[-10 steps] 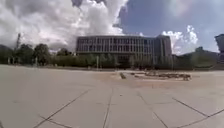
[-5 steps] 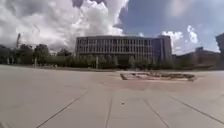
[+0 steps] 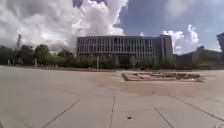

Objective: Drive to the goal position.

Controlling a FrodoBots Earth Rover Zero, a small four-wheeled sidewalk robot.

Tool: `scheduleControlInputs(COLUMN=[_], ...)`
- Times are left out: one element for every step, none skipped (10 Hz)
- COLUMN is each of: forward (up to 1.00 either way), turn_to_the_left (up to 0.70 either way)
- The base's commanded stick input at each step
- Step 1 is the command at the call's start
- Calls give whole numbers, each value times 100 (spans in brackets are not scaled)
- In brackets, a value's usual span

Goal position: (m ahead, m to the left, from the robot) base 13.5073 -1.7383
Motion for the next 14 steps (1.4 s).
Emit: scheduleControlInputs(forward=[100, 100, 100, 100, 100, 100, 100, 100, 100, 100, 100, 100, 100, 100], turn_to_the_left=[0, 0, 0, 0, 0, 0, 0, 0, 0, 0, -13, -34, -40, -40])
